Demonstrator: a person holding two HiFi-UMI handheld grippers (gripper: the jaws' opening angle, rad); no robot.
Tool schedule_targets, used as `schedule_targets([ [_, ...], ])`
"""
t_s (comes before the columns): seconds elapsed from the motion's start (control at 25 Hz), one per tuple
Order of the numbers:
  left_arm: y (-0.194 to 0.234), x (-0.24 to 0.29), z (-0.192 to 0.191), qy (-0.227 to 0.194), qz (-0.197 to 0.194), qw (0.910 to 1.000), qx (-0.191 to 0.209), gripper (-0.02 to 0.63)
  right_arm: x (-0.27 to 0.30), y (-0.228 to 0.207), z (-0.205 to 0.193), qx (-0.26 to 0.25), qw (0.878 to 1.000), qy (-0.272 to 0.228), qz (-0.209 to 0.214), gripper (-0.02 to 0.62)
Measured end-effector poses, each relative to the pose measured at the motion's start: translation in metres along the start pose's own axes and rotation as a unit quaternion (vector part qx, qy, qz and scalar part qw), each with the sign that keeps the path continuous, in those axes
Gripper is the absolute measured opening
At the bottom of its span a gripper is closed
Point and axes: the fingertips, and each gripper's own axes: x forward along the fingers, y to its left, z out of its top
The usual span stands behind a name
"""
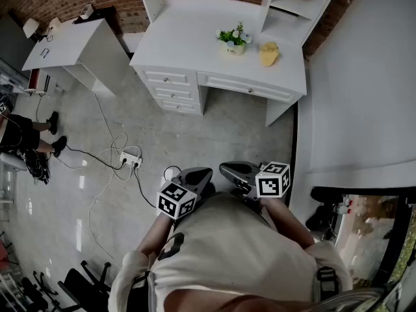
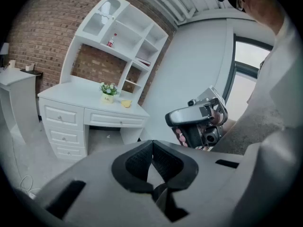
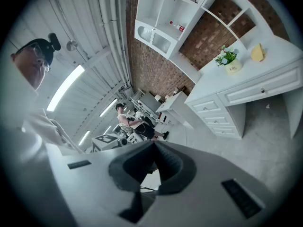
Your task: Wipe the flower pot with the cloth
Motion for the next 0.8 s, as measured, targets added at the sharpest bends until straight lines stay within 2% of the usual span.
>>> schedule_targets([
  [0.32, 0.019, -0.017, 0.004, -0.001, 0.004, 1.0000, 0.006, 0.020, 0.021, 0.004, -0.002, 0.000, 1.000, 0.002, -0.002, 0.011],
  [0.52, 0.037, -0.022, 0.018, -0.018, 0.040, 0.9990, 0.007, 0.020, 0.040, 0.000, 0.006, -0.016, 0.999, 0.025, 0.033, 0.011],
  [0.64, 0.052, -0.030, 0.041, -0.049, 0.072, 0.9962, -0.002, 0.020, 0.051, -0.001, 0.016, -0.053, 0.996, 0.049, 0.055, 0.011],
  [0.8, 0.067, -0.033, 0.083, -0.109, 0.120, 0.9866, -0.019, 0.020, 0.053, -0.008, 0.040, -0.138, 0.985, 0.070, 0.070, 0.011],
])
